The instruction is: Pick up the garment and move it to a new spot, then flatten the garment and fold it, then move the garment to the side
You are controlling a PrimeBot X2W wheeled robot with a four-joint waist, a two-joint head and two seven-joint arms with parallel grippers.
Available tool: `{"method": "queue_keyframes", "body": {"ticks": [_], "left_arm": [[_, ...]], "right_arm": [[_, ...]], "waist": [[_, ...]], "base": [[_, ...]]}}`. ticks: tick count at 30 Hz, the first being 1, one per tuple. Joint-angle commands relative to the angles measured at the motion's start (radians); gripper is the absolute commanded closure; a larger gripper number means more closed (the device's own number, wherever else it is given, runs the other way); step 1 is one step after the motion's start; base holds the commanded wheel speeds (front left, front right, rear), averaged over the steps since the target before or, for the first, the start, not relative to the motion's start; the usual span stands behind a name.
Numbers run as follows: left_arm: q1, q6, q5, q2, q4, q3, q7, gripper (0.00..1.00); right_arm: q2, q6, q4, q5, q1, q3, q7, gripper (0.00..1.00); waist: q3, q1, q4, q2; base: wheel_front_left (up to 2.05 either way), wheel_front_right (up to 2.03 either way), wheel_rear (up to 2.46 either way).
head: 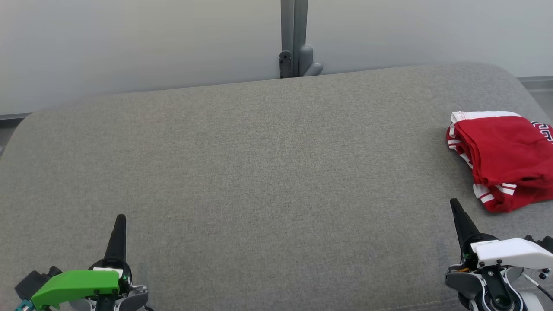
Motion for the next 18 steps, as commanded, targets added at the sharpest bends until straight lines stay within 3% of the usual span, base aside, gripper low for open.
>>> {"method": "queue_keyframes", "body": {"ticks": [1,18], "left_arm": [[-0.023,-0.003,-0.028,0.005,-0.007,0.006,0.006,1.00],[-0.040,-0.003,-0.137,0.002,-0.008,0.022,0.039,1.00]], "right_arm": [[-0.007,0.001,-0.008,0.028,-0.014,0.001,0.007,1.00],[-0.009,0.000,-0.009,0.168,-0.023,0.004,0.037,1.00]], "waist": [[0.000,0.0000,0.000,0.0090],[0.002,0.0000,0.000,0.0104]], "base": [[0.00,0.00,0.00],[0.00,0.00,0.00]]}}
